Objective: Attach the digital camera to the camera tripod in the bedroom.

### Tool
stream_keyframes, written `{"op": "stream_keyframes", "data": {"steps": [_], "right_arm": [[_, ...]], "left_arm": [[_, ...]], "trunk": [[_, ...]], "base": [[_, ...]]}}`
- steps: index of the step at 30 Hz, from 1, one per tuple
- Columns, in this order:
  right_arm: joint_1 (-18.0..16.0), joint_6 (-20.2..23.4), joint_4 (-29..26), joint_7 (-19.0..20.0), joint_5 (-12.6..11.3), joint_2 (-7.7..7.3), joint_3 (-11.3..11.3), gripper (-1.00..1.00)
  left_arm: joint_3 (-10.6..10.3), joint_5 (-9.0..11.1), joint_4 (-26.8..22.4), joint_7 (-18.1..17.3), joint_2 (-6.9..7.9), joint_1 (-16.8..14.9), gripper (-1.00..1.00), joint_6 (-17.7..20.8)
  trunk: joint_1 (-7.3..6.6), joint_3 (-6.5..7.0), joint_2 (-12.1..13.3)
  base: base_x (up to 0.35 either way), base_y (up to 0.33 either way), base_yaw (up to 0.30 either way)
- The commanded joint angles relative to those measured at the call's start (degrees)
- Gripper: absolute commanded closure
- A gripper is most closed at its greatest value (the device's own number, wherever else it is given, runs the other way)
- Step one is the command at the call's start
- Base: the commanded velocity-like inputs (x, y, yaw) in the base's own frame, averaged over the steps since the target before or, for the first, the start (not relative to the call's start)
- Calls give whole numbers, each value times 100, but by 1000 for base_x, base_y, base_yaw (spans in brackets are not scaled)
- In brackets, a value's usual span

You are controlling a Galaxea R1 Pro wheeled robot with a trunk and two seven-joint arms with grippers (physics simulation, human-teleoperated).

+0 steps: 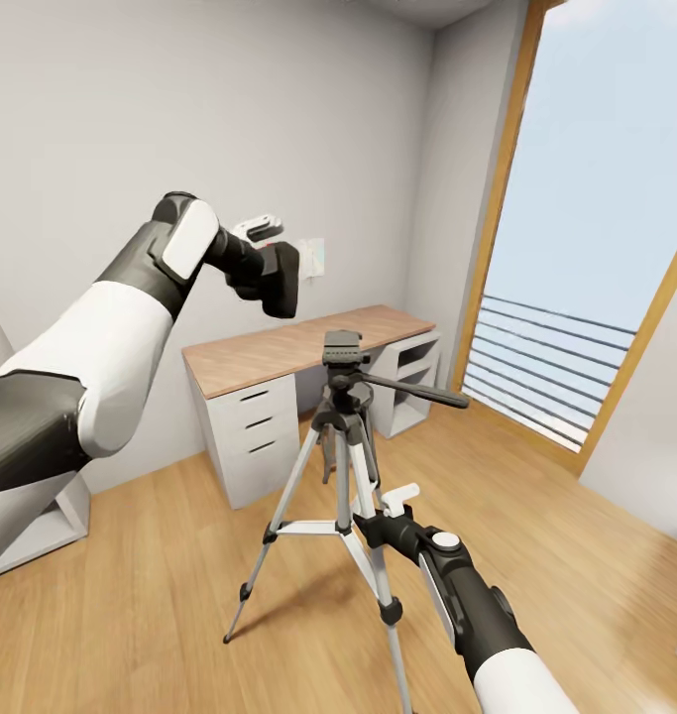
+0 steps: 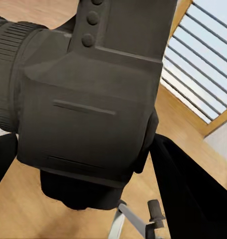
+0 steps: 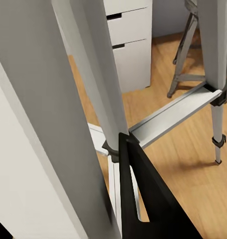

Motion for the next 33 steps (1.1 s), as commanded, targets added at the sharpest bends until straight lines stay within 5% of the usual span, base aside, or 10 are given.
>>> {"op": "stream_keyframes", "data": {"steps": [1,3,11,15,22,24,33], "right_arm": [[0,23,-3,27,106,3,0,100],[0,23,-3,26,112,7,0,100],[0,17,-3,13,110,9,0,100],[0,18,-3,16,113,9,0,100],[0,18,-3,17,114,9,0,100],[0,16,-3,17,114,9,0,100],[0,14,-3,13,107,9,0,100]], "left_arm": [[-45,37,-19,20,1,-6,100,11],[-291,34,-5,-36,-20,-8,100,-274],[-519,28,5,-172,-84,-8,100,-1183],[-851,-37,-33,-484,-29,-8,100,-1467],[-1495,-148,281,-2636,122,-8,100,-2098],[-1646,-278,422,-3005,153,-8,100,-2339],[-2021,-1009,556,-3402,163,-8,100,-2631]], "trunk": [[1,-9,-6],[1,-9,-6],[1,-9,-6],[1,-9,-6],[1,-9,-6],[1,-9,-6],[1,-9,-6]], "base": [[0,0,0],[0,0,0],[0,0,0],[0,0,0],[0,0,0],[0,0,0],[0,0,0]]}}
